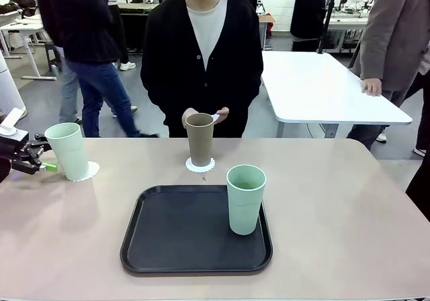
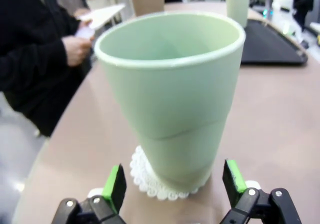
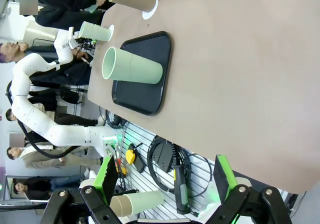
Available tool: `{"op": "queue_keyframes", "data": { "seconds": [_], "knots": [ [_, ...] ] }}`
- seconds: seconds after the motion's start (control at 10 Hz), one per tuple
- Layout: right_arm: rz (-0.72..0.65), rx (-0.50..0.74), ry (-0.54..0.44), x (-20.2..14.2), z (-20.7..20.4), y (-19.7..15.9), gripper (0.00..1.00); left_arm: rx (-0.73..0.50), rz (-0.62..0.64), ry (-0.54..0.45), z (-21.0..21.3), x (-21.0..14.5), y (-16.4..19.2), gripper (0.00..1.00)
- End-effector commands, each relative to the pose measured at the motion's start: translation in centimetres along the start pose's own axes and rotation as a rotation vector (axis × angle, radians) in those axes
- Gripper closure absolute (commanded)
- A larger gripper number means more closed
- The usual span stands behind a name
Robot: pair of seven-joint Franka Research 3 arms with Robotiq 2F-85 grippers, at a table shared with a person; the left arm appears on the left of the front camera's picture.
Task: Place coasters on the table and set cups on them.
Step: Take one Reusable plastic cup from the Flat Tray and place it on a coaster set by the human.
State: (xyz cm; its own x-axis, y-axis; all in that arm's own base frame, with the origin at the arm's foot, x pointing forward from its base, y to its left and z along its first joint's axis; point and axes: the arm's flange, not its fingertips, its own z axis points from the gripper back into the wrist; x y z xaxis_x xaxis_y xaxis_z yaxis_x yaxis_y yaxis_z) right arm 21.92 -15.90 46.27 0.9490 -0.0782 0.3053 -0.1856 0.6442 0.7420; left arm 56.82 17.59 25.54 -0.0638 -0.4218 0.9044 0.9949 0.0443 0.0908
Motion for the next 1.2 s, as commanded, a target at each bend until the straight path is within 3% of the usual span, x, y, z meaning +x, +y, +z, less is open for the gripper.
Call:
{"op": "queue_keyframes", "data": {
  "seconds": [0.0,0.1,0.3,0.5,0.7,1.0,1.1],
  "knots": [
    [0.018,0.028,-0.01,0.1,0.0,0.0,0.0,0.035,-0.021,0.12,1.4,1.5,-0.5,0.0],
    [0.018,0.028,-0.01,0.1,0.0,0.0,0.0,0.082,-0.04,0.192,3.0,3.0,-1.1,0.0],
    [0.018,0.028,-0.01,0.1,0.0,0.0,0.0,0.194,-0.044,0.432,6.4,9.2,-4.1,0.0],
    [0.018,0.028,-0.01,0.1,0.0,0.0,0.0,0.322,-0.016,0.639,7.0,17.6,-7.9,0.0],
    [0.018,0.028,-0.01,0.1,0.0,0.0,0.0,0.403,0.033,0.816,6.3,23.3,-10.2,0.0],
    [0.018,0.028,-0.01,0.1,0.0,0.0,0.0,0.58,0.225,0.954,4.5,28.0,-12.9,0.0],
    [0.018,0.028,-0.01,0.1,0.0,0.0,0.0,0.58,0.266,0.973,4.0,28.9,-13.2,0.0]
  ]
}}
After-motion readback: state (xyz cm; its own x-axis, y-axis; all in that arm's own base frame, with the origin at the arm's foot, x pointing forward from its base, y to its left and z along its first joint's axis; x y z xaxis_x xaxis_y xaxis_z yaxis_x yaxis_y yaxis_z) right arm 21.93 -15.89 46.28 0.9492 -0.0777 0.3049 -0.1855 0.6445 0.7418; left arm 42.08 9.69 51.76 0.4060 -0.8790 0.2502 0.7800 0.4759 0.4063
